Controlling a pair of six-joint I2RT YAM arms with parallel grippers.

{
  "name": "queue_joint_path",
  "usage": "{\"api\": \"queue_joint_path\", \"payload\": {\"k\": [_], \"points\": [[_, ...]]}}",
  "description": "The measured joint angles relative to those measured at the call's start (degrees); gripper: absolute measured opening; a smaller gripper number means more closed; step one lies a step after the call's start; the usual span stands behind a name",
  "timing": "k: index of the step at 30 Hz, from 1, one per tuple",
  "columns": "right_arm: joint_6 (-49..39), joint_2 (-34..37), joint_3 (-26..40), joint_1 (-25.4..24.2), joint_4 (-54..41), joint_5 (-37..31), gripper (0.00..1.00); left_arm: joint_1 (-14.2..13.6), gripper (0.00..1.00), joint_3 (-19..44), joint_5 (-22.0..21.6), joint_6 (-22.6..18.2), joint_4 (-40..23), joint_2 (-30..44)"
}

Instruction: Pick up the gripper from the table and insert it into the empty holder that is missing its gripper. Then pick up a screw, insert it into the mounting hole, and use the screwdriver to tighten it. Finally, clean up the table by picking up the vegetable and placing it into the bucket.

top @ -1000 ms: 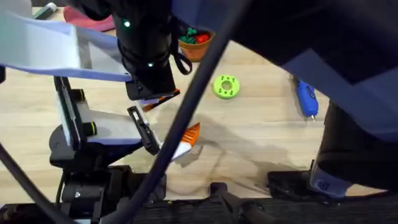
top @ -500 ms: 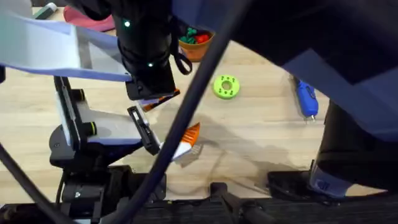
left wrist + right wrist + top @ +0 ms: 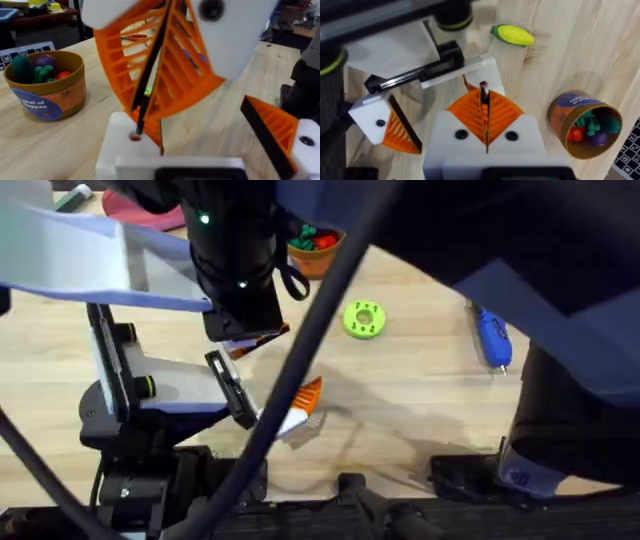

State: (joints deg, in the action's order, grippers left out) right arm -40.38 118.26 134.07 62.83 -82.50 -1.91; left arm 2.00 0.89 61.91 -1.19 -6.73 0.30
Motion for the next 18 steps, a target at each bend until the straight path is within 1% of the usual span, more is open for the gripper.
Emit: {"api": "queue_joint_path", "payload": {"k": [18], "points": [[0.0,0.0,-1.91,0.0,1.27,-0.02,0.006,0.0,0.985,0.0,0.0,0.0,-0.01,0.0]]}}
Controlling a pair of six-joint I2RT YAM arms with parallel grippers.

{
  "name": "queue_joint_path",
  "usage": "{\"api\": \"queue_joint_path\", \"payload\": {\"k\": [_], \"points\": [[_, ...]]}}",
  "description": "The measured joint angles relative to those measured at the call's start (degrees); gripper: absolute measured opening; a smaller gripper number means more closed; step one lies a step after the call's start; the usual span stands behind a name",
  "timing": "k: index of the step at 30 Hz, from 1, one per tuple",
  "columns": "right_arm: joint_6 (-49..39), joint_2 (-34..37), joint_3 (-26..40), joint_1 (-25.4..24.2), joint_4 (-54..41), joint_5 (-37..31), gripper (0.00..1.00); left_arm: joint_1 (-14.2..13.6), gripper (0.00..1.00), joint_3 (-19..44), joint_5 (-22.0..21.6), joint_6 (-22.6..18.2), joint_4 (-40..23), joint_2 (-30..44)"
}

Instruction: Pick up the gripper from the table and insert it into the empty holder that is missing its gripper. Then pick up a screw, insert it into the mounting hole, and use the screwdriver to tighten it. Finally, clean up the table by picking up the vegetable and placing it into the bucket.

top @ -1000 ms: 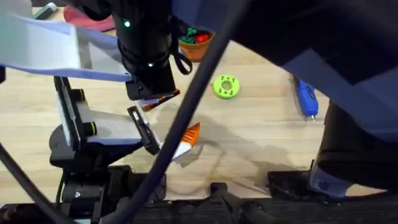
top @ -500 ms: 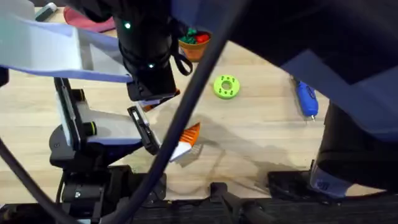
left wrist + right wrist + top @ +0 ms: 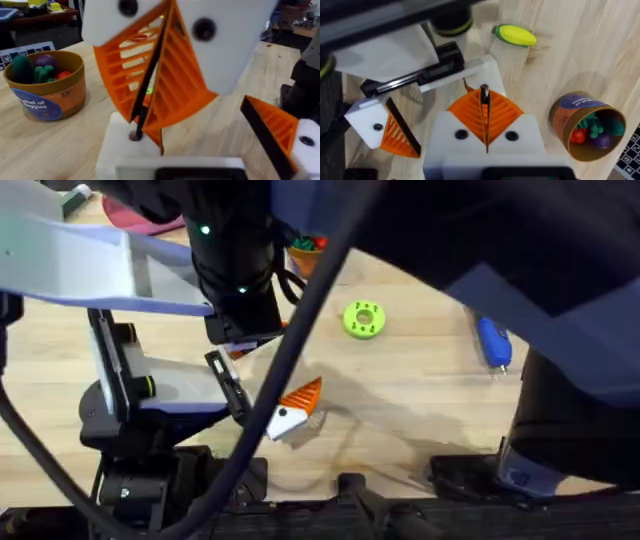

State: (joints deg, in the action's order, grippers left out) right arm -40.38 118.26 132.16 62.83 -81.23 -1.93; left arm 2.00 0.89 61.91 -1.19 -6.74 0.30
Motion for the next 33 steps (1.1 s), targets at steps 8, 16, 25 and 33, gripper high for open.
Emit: {"api": "queue_joint_path", "payload": {"k": [8,16,25,33], "points": [[0.0,0.0,-0.04,0.0,0.08,0.0,0.006,0.0,0.985,0.0,0.0,0.0,0.01,0.0],[0.0,0.0,-0.76,0.0,0.64,0.0,0.006,0.0,0.985,0.0,0.0,0.0,0.01,0.0],[0.02,0.0,-1.09,0.0,1.33,0.03,0.006,0.0,0.985,0.0,0.0,0.0,0.02,0.0],[0.02,0.0,-2.03,0.0,1.56,0.03,0.006,0.0,0.985,0.0,0.0,0.0,0.0,0.0]]}}
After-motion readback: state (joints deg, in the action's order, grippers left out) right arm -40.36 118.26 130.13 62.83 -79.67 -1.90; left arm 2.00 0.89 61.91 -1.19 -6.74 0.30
